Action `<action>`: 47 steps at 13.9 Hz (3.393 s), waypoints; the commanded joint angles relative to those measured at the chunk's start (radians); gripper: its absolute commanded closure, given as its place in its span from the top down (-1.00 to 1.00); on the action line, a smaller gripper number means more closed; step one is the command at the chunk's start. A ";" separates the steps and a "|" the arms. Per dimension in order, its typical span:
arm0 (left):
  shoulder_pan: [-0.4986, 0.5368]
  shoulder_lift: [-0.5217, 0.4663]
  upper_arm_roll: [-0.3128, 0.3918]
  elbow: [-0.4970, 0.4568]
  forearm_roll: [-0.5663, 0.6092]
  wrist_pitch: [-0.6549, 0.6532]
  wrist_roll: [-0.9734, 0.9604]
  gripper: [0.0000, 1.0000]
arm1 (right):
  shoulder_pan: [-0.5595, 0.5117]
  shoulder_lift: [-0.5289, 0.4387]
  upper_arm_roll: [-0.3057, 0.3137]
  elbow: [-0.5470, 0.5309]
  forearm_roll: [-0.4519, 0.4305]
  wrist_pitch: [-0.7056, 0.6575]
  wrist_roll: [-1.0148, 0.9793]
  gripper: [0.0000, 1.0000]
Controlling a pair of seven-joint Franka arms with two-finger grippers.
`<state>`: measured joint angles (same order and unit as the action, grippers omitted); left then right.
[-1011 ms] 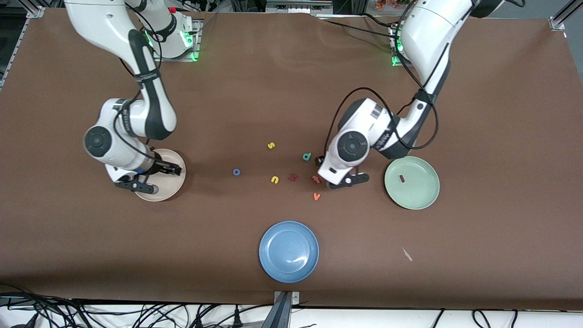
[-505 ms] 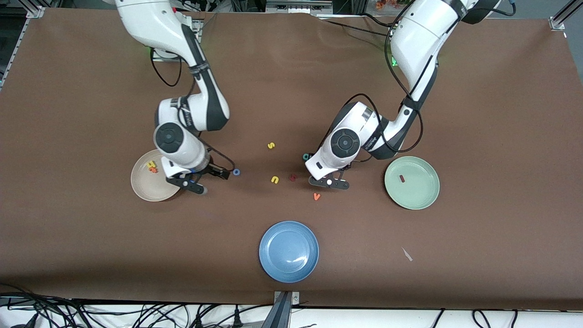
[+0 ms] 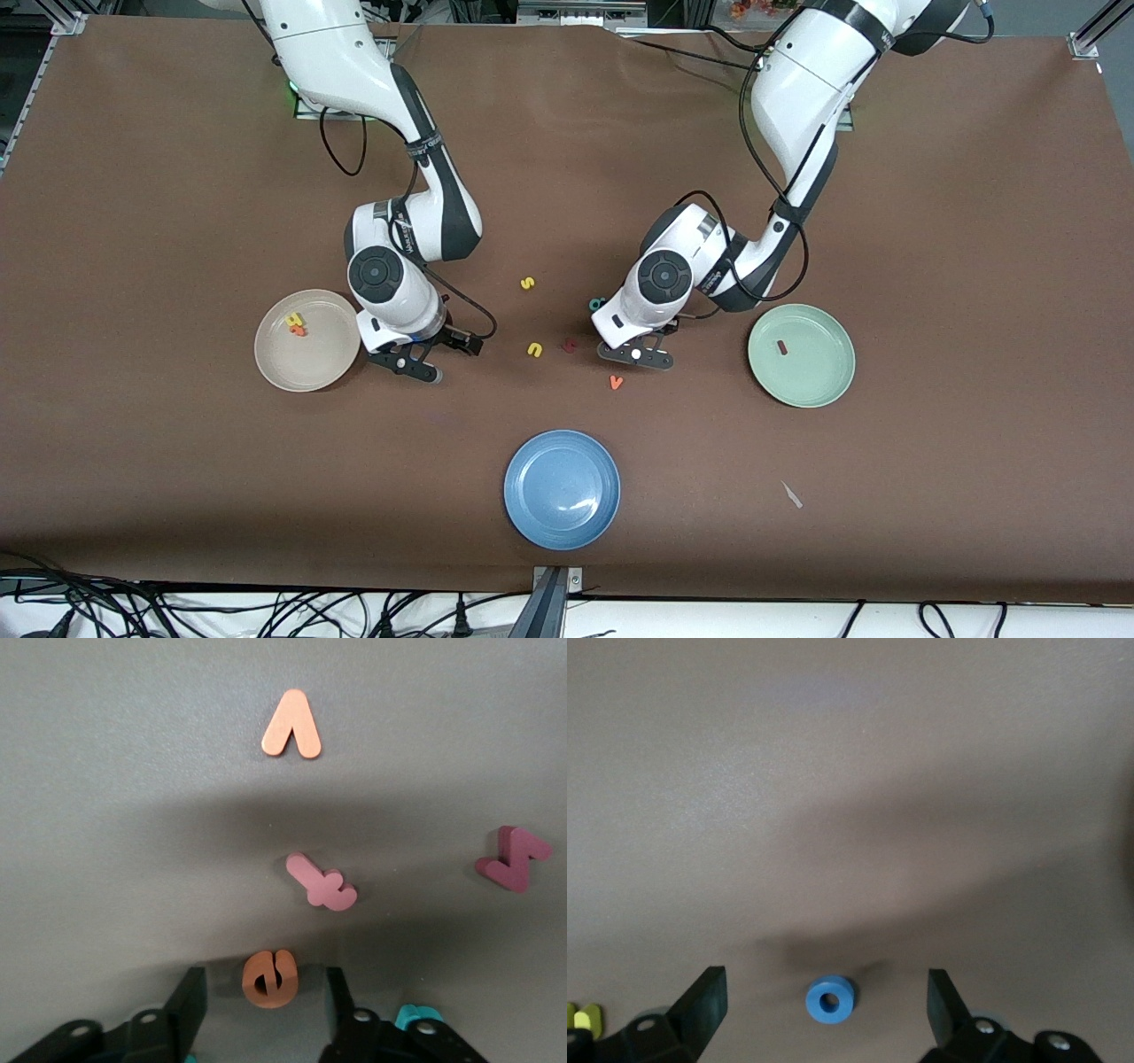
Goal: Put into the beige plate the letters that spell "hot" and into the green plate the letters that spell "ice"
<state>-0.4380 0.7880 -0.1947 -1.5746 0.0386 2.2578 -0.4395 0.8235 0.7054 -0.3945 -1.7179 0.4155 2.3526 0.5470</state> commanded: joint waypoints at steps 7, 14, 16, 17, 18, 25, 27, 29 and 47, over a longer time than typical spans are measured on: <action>0.008 -0.022 0.006 0.005 0.026 -0.042 -0.045 -1.00 | 0.005 0.025 0.028 -0.031 0.032 0.083 0.002 0.92; 0.214 -0.151 0.011 0.007 0.030 -0.355 0.224 -1.00 | 0.005 0.025 0.029 -0.032 0.032 0.079 0.002 0.32; 0.252 -0.147 0.023 -0.004 0.100 -0.400 0.252 -1.00 | 0.005 0.023 0.029 -0.032 0.032 0.073 0.002 0.29; 0.271 -0.139 0.023 -0.005 0.165 -0.408 0.252 -1.00 | 0.005 0.023 0.029 -0.032 0.032 0.073 0.002 0.28; 0.275 -0.129 0.023 -0.011 0.193 -0.408 0.252 -1.00 | 0.005 0.023 0.029 -0.032 0.032 0.073 0.008 0.24; 0.321 -0.081 0.021 -0.008 0.213 -0.293 0.251 -0.63 | 0.005 0.019 0.029 -0.032 0.032 0.036 0.028 0.24; 0.321 -0.084 0.017 -0.007 0.211 -0.294 0.251 0.95 | 0.005 0.019 0.029 -0.031 0.032 0.036 0.036 0.24; 0.312 -0.095 0.012 -0.004 0.211 -0.305 0.248 1.00 | 0.005 0.019 0.029 -0.031 0.032 0.036 0.037 0.15; 0.147 -0.108 -0.157 -0.188 0.202 -0.045 -0.001 0.90 | -0.001 0.022 0.048 -0.031 0.051 0.037 0.039 -0.44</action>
<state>-0.3038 0.7057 -0.3513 -1.6771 0.2184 2.1147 -0.4705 0.8237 0.7237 -0.3587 -1.7422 0.4355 2.3851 0.5911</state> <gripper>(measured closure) 0.044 0.639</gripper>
